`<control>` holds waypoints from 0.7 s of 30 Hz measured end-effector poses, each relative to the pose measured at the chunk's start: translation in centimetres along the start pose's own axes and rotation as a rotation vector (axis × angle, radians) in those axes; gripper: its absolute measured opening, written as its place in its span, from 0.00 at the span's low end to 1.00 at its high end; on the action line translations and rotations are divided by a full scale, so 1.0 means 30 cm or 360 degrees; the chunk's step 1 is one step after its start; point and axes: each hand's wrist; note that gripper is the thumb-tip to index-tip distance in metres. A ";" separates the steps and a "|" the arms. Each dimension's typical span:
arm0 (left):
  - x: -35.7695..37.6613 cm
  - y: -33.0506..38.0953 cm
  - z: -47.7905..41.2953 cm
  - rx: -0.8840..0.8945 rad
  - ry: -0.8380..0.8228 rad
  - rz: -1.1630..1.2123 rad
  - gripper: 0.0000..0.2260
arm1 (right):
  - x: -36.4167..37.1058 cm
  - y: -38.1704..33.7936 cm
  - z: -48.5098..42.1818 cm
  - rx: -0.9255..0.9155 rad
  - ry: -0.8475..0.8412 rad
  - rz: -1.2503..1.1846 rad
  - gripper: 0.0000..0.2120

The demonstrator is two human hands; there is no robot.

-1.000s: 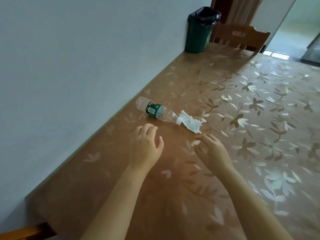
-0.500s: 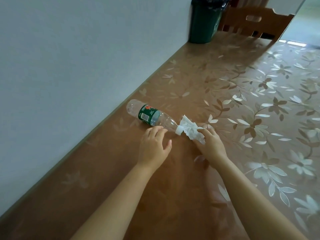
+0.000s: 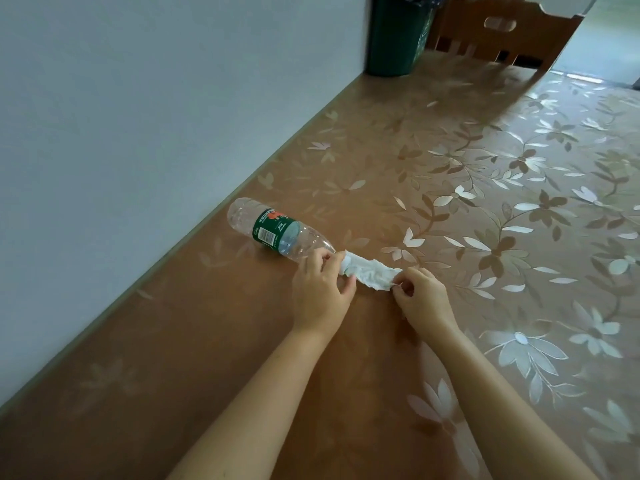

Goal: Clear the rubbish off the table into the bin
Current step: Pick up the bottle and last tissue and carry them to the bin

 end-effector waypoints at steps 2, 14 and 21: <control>0.019 0.011 -0.004 -0.0005 0.0029 -0.0055 0.14 | -0.026 -0.001 0.003 0.0031 0.0108 -0.0117 0.07; 0.046 0.016 0.036 -0.0183 0.0071 -0.0279 0.17 | -0.061 -0.020 0.022 0.0075 0.0286 -0.0397 0.09; -0.027 -0.032 0.136 -0.0391 0.0166 -0.0145 0.14 | -0.034 -0.079 0.079 0.0116 0.0224 -0.0519 0.08</control>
Point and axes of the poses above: each hand's wrist, its own z-axis away from the middle knuckle, its own x-axis out of the palm, y = z × x, and after that the axes turned 7 degrees about y, right-handed
